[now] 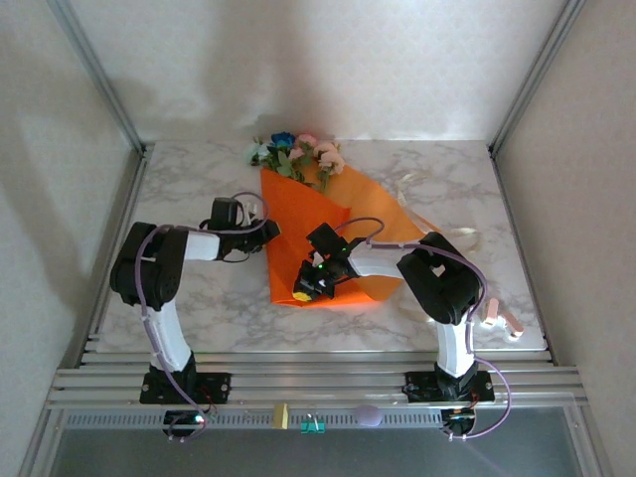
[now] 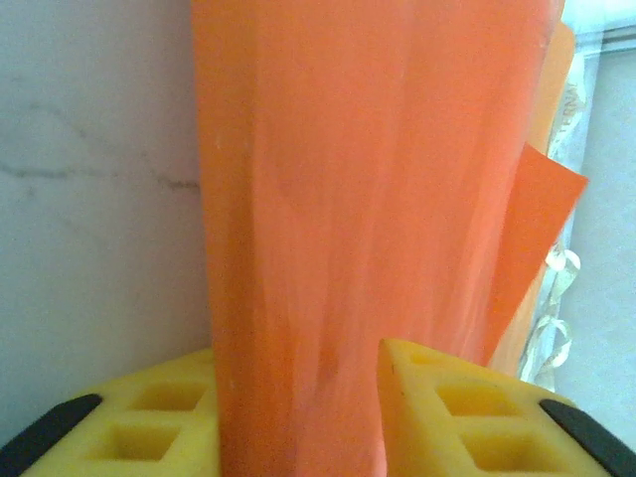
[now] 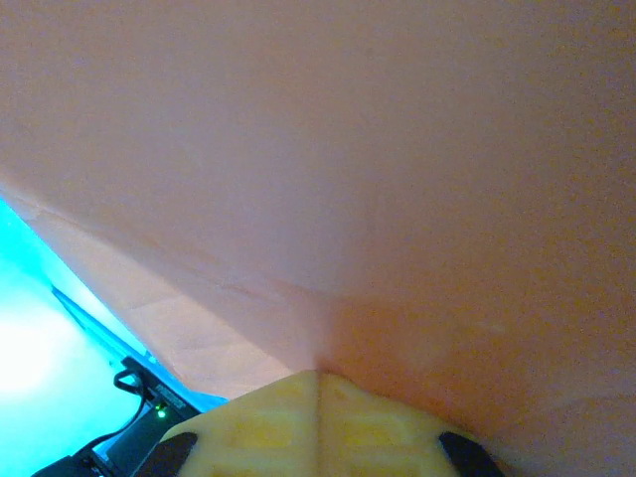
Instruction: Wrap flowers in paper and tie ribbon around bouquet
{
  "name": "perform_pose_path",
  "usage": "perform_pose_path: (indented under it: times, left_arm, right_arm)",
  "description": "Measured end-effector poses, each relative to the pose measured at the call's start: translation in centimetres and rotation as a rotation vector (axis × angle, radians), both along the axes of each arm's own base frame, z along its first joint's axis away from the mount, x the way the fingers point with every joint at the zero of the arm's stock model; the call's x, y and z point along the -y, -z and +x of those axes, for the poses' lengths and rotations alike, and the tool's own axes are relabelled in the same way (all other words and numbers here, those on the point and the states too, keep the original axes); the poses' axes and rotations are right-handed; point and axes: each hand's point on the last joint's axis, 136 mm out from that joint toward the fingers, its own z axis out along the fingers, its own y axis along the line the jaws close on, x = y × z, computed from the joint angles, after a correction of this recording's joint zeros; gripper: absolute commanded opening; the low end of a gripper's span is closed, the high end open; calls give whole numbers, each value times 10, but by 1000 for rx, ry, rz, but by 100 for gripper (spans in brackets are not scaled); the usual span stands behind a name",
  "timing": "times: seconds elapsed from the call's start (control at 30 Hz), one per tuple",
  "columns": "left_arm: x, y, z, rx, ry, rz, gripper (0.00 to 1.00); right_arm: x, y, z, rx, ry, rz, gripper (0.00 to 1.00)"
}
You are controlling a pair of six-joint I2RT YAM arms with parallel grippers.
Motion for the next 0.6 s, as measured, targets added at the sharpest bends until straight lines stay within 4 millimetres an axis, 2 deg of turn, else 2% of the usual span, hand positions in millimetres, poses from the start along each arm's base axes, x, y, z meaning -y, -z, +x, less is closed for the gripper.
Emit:
perform_pose_path:
  times: [0.03, 0.17, 0.2, 0.23, 0.27, 0.33, 0.4, 0.43, 0.47, 0.6]
  left_arm:
    - [-3, 4, 7, 5, -12, 10, 1]
    - [-8, 9, 14, 0, -14, -6, 0]
    - [-9, 9, 14, -1, -13, -9, 5]
    - [-9, 9, 14, -4, -11, -15, 19]
    - [-9, 7, 14, -4, -8, -25, 26]
    - [-8, 0, 23, 15, -10, -38, 27]
    - [-12, -2, 38, 38, -30, -35, 16]
    - [-15, 0, 44, 46, -45, -29, 6]
    - [-20, 2, 50, 53, -60, -18, 0]
    - [-24, 6, 58, 48, -66, -31, 1]
  right_arm:
    - [0, 0, 0, -1, -1, -1, 0]
    - [0, 0, 0, -2, -4, -1, 0]
    - [0, 0, 0, -3, -6, 0, 0]
    - [0, 0, 0, -4, -6, 0, 0]
    - [0, 0, 0, -5, -6, 0, 0]
    - [0, 0, 0, -8, -6, -2, 0]
    - [0, 0, 0, -11, -6, -3, 0]
    - [0, 1, 0, -12, -6, -4, 0]
    - [0, 0, 0, -13, -6, -4, 0]
    - [0, 1, 2, -8, -7, -3, 0]
